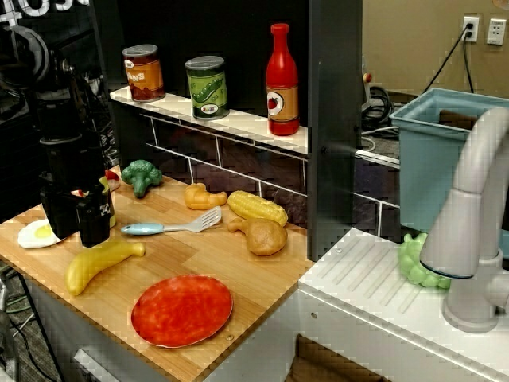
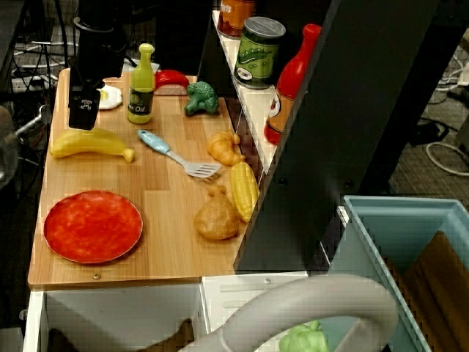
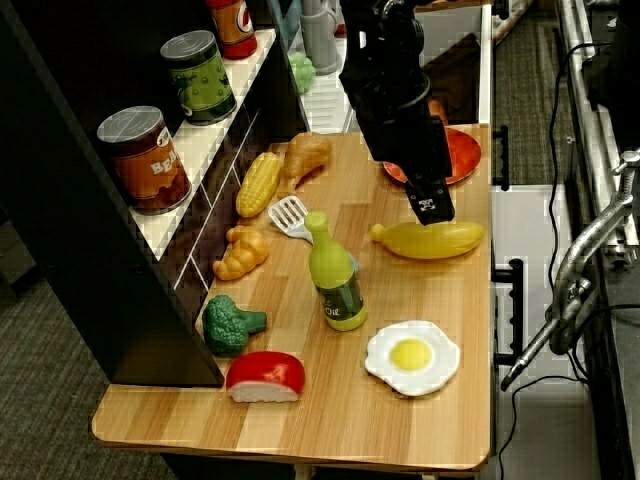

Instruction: Put banana on plate

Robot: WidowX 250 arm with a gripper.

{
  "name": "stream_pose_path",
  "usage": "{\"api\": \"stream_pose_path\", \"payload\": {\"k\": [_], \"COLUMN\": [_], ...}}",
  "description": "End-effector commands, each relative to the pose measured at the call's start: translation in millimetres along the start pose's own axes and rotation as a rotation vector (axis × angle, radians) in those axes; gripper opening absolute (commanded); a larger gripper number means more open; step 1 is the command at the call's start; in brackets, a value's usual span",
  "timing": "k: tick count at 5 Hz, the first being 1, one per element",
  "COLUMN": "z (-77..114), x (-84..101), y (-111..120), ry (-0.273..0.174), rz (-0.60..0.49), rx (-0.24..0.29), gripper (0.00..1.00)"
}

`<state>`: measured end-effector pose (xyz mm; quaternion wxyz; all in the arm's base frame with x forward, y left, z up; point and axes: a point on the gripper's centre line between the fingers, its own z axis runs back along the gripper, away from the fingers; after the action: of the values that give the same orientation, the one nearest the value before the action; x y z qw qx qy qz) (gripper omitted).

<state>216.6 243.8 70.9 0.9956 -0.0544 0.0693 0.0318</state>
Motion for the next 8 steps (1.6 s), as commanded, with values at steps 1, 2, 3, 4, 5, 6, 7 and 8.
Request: {"api": "stream_pose_path", "payload": {"k": [1,2,3,4,5,6,7,8], "z": [-5.3,-16.8,-23.5,-31.7,-42.0,-46.1,-41.5,-32.0], "x": [8.0,9.6,9.3,10.5,11.3,8.0,7.4,11.1], "y": [14,17,17,21,28,34,34,30], "ry": [-0.028,-0.038,-0.055,-0.075,-0.075,-0.061,-0.059,-0.041], "rz": [0.029,0.031,0.039,0.079,0.109,0.114,0.116,0.113], "rx": [0.081,0.106,0.095,0.091,0.087,0.087,0.072,0.059], "gripper": [1.00,1.00,1.00,1.00,1.00,0.00,0.00,0.00]}}
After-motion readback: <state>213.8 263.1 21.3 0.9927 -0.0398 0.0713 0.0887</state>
